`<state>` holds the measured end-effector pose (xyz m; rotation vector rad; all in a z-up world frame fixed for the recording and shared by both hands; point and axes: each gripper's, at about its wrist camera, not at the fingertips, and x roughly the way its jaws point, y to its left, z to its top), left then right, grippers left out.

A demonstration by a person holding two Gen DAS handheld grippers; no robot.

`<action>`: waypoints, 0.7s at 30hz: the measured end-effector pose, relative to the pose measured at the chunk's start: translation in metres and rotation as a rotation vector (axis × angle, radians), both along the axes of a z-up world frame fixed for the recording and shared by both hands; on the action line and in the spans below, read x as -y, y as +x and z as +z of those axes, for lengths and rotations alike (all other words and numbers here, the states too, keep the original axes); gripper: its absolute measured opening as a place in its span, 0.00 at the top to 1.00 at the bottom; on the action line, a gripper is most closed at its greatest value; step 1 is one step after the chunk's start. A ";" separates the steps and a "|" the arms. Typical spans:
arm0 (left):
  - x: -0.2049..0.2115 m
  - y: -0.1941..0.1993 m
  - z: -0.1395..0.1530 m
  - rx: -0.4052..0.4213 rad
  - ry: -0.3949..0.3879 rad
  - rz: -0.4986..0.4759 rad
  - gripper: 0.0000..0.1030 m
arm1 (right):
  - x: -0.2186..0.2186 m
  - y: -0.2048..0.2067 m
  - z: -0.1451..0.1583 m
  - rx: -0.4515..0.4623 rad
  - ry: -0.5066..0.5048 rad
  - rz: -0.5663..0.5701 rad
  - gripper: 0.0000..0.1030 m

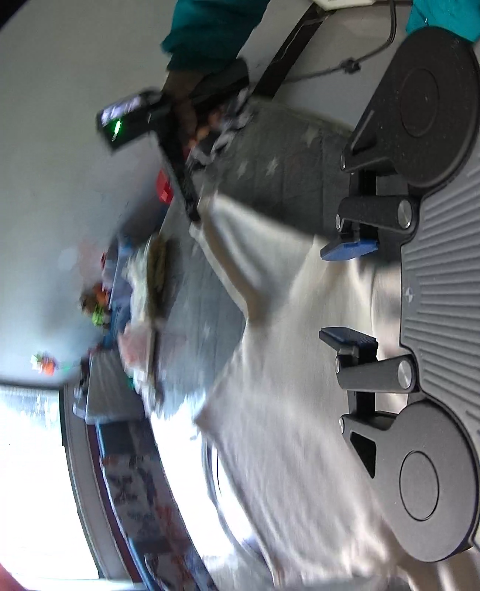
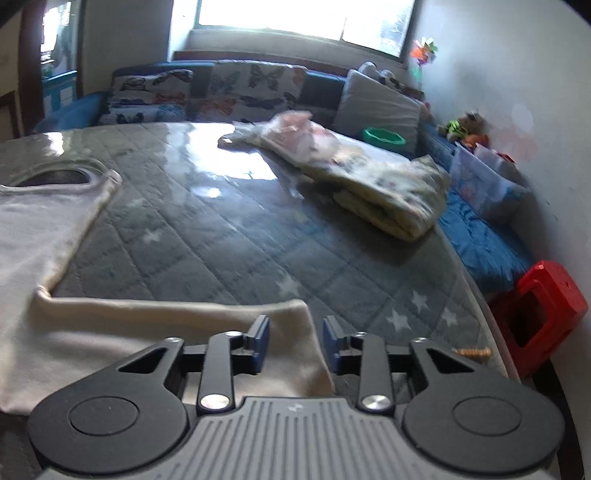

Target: Fold clothes

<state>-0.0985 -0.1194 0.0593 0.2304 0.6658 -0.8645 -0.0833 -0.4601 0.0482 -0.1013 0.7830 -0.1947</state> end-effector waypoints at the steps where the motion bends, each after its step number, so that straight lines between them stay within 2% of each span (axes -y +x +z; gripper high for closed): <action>1: -0.009 0.005 0.003 0.009 0.004 0.037 0.58 | -0.004 0.002 0.003 0.002 0.004 0.016 0.66; 4: -0.037 0.029 0.009 0.016 0.024 0.180 0.56 | -0.019 0.007 0.011 0.018 0.032 0.064 0.60; 7: -0.065 0.059 0.013 -0.002 0.042 0.337 0.56 | -0.035 0.017 0.015 0.024 0.056 0.116 0.60; 11: -0.093 0.095 0.013 -0.019 0.044 0.458 0.56 | -0.063 0.038 0.018 0.018 0.079 0.201 0.59; 16: -0.101 0.131 0.008 -0.032 0.065 0.516 0.56 | -0.098 0.070 0.021 0.014 0.122 0.300 0.59; 21: -0.095 0.154 -0.002 -0.062 0.117 0.521 0.56 | -0.129 0.110 0.011 -0.010 0.133 0.363 0.59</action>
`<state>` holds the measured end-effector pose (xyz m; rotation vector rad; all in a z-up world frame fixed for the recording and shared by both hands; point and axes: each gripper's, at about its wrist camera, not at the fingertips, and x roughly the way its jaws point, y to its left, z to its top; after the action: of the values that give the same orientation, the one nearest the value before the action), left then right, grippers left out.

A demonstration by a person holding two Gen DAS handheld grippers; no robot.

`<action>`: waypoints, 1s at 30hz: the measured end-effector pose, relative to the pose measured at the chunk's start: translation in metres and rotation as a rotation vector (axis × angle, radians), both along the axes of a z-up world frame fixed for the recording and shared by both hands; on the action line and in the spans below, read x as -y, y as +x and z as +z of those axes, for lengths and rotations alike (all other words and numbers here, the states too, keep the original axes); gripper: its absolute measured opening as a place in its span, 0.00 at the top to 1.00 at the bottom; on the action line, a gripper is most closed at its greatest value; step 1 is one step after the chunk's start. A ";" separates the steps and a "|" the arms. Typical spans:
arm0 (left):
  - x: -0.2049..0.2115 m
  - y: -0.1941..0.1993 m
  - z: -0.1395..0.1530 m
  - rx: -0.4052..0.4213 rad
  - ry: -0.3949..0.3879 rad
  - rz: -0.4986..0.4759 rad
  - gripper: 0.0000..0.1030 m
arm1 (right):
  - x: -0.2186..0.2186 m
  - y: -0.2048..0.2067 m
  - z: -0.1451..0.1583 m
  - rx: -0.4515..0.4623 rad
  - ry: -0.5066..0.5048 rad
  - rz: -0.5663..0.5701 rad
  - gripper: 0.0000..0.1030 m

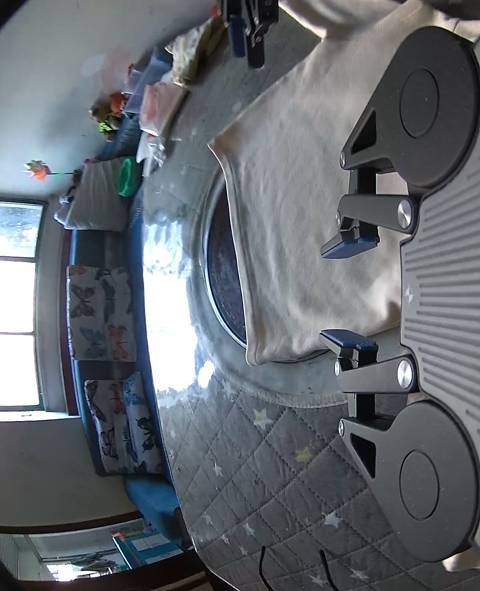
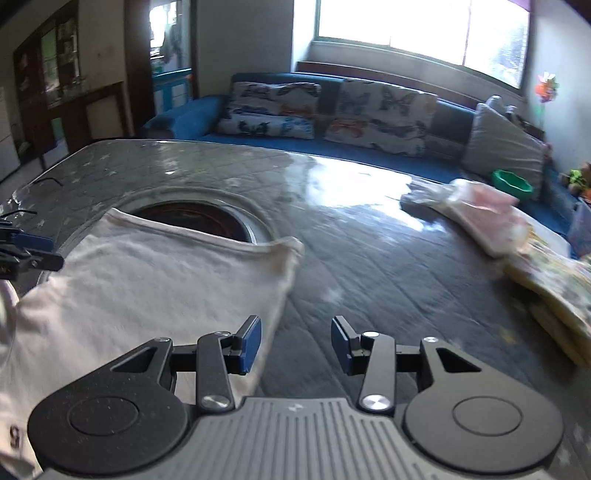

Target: Fold clothes

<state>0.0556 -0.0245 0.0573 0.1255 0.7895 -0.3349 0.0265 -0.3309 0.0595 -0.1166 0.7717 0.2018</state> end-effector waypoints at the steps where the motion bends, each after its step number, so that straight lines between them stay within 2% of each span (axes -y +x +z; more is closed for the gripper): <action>1: 0.002 0.005 -0.002 -0.007 0.007 -0.001 0.56 | -0.005 0.008 -0.002 -0.006 0.003 0.007 0.59; 8: 0.010 0.043 -0.011 -0.038 0.042 0.001 0.56 | -0.025 0.050 -0.027 -0.037 -0.017 0.015 0.59; 15: 0.009 0.073 -0.024 -0.045 0.072 0.080 0.56 | -0.022 0.074 -0.041 -0.056 0.007 -0.020 0.60; 17: 0.009 0.076 -0.025 -0.038 0.072 0.084 0.56 | -0.021 0.077 -0.041 -0.050 0.015 -0.023 0.70; 18: 0.010 0.078 -0.026 -0.033 0.072 0.084 0.58 | -0.022 0.078 -0.041 -0.047 0.015 -0.025 0.78; 20: 0.013 0.080 -0.025 -0.020 0.077 0.078 0.73 | -0.024 0.081 -0.041 -0.037 0.002 -0.027 0.87; 21: 0.015 0.081 -0.025 -0.015 0.076 0.070 0.76 | -0.024 0.082 -0.042 -0.031 -0.005 -0.028 0.92; 22: 0.016 0.083 -0.025 -0.009 0.077 0.067 0.81 | -0.025 0.083 -0.042 -0.026 -0.015 -0.035 0.93; 24: 0.020 0.086 -0.026 0.004 0.086 0.071 0.82 | -0.028 0.084 -0.042 -0.012 -0.045 -0.062 0.96; 27: 0.022 0.088 -0.027 0.011 0.084 0.079 0.81 | -0.029 0.085 -0.043 0.006 -0.082 -0.081 0.95; 30: 0.021 0.087 -0.024 0.016 0.083 0.081 0.77 | -0.028 0.085 -0.040 0.002 -0.088 -0.087 0.87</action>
<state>0.1427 -0.0459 0.0329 0.1735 0.7911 -0.2240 0.1114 -0.3031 0.0195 -0.1665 0.7821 0.0849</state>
